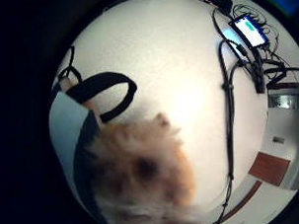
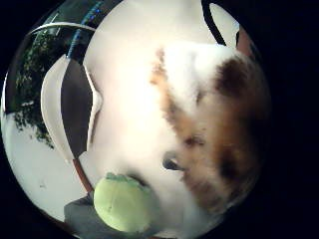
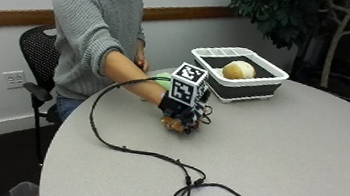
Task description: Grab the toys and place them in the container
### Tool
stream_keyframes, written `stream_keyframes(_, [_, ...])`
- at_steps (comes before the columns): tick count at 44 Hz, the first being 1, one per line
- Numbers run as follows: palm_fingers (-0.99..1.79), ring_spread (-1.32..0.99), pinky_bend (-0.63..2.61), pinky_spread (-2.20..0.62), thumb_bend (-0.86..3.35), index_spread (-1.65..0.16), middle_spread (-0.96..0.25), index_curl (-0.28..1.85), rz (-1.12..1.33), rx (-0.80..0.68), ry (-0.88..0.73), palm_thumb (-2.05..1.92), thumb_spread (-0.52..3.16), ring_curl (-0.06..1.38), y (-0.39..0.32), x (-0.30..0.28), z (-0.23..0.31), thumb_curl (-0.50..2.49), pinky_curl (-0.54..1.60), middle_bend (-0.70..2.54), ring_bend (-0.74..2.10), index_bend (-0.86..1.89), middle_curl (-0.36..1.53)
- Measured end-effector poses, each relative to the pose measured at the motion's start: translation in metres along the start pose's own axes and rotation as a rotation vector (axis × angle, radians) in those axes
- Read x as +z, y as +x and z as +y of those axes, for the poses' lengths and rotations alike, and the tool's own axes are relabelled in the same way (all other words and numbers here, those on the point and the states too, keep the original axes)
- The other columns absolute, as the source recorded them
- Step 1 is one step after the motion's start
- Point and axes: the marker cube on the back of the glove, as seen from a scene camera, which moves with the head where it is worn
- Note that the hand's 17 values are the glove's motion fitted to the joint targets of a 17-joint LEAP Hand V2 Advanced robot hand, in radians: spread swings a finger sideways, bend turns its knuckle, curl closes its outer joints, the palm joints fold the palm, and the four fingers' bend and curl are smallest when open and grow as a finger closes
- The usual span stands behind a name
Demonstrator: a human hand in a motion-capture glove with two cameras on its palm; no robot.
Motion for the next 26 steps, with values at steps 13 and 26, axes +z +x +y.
stream_keyframes(13, [0.90,-0.50,1.02,-0.39,0.13,-0.44,-0.34,0.68,-0.056,-0.122,0.205,0.61,0.75,0.70,-0.074,-0.186,-0.030,0.79,0.45,0.96,1.16,0.48,0.62])
stream_keyframes(26, [0.82,-0.51,1.10,-0.39,0.09,-0.46,-0.33,0.86,-0.117,-0.305,0.138,0.60,0.65,0.74,-0.217,-0.169,-0.049,0.89,0.48,1.01,1.21,0.52,0.73])
